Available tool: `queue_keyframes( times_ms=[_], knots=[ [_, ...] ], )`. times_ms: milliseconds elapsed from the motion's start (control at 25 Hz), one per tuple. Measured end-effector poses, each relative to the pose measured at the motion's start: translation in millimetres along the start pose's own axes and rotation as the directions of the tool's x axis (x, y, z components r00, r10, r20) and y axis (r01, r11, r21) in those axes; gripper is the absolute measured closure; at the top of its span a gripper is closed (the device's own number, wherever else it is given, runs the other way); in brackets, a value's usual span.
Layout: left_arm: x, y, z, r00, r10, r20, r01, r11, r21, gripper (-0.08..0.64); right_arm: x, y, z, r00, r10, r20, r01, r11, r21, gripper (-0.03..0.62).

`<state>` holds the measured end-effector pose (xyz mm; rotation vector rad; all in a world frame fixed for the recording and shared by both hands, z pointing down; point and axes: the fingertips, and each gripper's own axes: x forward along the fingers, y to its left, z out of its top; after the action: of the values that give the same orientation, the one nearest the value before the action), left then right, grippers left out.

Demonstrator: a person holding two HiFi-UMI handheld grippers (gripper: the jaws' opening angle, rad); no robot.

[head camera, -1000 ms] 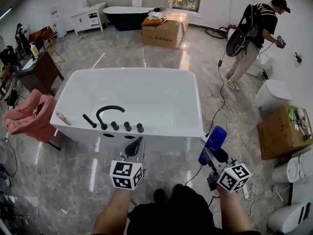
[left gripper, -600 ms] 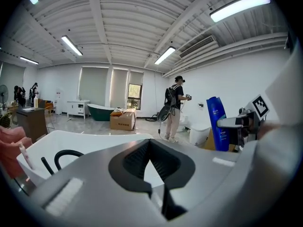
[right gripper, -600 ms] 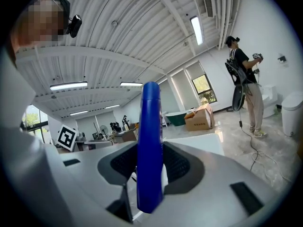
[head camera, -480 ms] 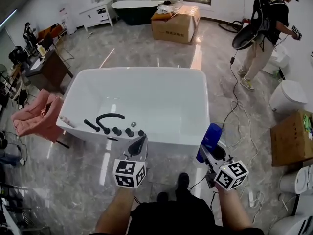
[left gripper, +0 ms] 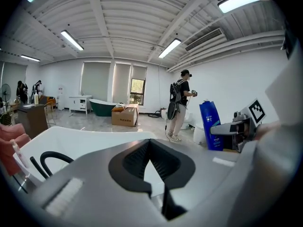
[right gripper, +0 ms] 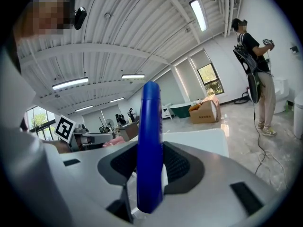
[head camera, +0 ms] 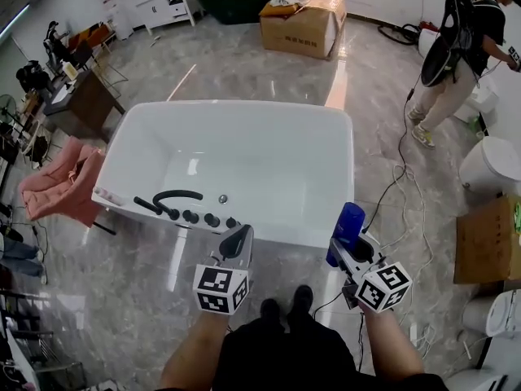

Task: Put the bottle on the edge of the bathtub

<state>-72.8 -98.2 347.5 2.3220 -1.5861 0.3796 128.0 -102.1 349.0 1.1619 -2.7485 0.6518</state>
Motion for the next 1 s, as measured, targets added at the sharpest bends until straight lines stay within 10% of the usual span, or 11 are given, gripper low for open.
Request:
queue_keyframes(
  times_ms=[1000],
  knots=[
    [42,37,-114,0.980,-0.150,-0.134,0.135,0.984,-0.113,0.551,79,-15,-102,0.978,-0.132,-0.164,0.131,0.991,-0.018,0.433]
  ],
)
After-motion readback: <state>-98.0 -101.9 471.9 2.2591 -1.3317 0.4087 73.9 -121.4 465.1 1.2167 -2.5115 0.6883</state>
